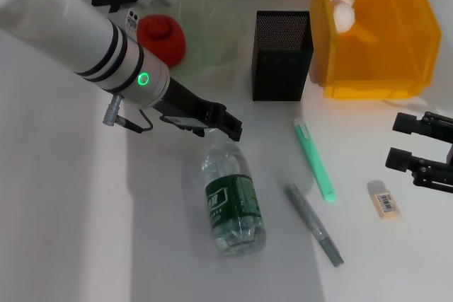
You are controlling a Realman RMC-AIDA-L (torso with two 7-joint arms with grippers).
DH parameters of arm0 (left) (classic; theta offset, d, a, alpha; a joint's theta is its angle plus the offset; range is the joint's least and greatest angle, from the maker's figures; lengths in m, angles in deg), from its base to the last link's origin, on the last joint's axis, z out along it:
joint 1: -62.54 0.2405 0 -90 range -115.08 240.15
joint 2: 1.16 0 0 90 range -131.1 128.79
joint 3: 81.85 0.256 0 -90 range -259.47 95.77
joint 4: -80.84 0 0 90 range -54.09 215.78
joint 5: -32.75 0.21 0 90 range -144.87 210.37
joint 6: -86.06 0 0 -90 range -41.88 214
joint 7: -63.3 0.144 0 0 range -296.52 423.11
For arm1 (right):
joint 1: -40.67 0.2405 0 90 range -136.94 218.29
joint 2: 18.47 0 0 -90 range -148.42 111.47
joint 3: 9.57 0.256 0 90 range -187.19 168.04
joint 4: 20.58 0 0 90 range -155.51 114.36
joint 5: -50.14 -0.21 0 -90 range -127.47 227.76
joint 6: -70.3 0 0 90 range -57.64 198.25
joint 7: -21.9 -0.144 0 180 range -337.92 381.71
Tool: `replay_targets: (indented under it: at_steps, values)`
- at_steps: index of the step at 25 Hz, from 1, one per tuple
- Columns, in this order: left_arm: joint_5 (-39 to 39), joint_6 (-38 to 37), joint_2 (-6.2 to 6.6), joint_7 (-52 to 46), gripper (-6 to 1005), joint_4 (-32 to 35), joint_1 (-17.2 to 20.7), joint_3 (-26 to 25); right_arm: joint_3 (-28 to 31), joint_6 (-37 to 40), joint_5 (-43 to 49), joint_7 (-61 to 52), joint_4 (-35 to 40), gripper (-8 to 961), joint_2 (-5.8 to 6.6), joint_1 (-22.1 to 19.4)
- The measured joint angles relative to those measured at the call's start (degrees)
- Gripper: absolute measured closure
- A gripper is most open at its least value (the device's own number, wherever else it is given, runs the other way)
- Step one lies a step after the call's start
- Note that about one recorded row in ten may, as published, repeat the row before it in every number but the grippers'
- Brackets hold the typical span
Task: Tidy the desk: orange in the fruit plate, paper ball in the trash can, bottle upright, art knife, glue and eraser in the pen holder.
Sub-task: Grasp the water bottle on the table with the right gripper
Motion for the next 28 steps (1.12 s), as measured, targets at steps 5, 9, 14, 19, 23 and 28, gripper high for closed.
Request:
replay_targets:
  at_steps: [5, 9, 14, 19, 23, 28]
  values:
    - [-0.91, 0.20, 0.00, 0.51, 376, 0.44, 0.06, 1.37, -0.01, -0.13, 0.01, 0.01, -0.07, 229, 0.00, 0.00]
    - [-1.11, 0.30, -0.01, 1.32, 443, 0.65, 0.08, 1.67, 0.12, -0.16, 0.01, 0.01, -0.07, 229, 0.00, 0.00]
    - [-1.25, 0.32, -0.01, 2.14, 493, 1.10, 0.10, 2.66, 0.51, -0.17, 0.01, 0.01, -0.07, 229, 0.00, 0.00]
    - [-1.62, 0.28, -0.01, 4.16, 522, 2.61, 0.58, 3.42, 0.53, -0.17, 0.01, 0.01, -0.57, 229, 0.00, 0.15]
    - [-1.96, -0.19, -0.01, 7.49, 522, 4.06, 0.88, 3.81, 0.52, -0.16, 0.01, 0.01, -1.30, 229, 0.06, 0.36]
    - [-1.96, -0.19, 0.00, 9.51, 523, 5.12, 1.16, 4.37, 0.52, -0.29, 0.01, 0.01, -1.30, 229, 0.02, 0.36]
